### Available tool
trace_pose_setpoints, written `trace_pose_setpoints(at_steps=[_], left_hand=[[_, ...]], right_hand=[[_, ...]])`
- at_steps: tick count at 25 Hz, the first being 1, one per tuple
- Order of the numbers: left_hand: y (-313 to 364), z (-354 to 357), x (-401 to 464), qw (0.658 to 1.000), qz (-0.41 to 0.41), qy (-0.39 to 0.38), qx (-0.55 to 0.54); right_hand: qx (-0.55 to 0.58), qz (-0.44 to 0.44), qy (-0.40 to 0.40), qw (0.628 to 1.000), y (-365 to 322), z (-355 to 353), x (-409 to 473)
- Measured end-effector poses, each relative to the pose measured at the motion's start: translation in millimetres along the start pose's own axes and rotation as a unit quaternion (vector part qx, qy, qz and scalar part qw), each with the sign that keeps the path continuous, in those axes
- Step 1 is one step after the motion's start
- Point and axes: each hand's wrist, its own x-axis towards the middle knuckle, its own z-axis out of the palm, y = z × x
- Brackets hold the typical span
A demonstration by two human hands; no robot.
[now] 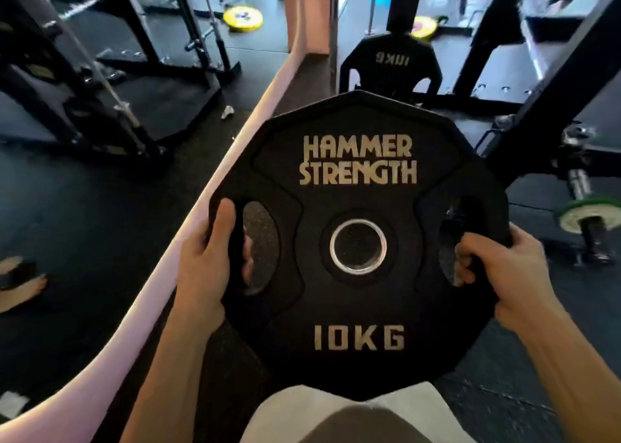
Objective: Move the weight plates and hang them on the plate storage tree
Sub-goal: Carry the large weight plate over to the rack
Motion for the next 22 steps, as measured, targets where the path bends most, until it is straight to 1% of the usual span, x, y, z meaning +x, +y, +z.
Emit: trace_pose_setpoints(at_steps=[4,6,10,15,18,22], left_hand=[[15,24,51,0.998,0.022,-0.064,-0.008],[17,42,76,0.996,0.051,-0.077,-0.010],[15,74,130,0.988,0.113,-0.096,-0.043],[-10,130,201,0.971,0.188,-0.125,-0.077],[-28,153,242,0.958,0.245,-0.127,-0.082],[-60,187,287,0.938,0.296,-0.158,-0.090]], right_hand=[[0.036,-0.026,0.043,0.998,-6,9,19],[0.039,-0.058,0.059,0.996,-7,14,41],[0.064,-0.116,0.063,0.989,-8,20,99],[0.079,-0.203,0.070,0.973,7,24,183],[0.088,-0.247,0.064,0.963,23,27,230],[0.098,-0.305,0.079,0.944,48,30,282]])
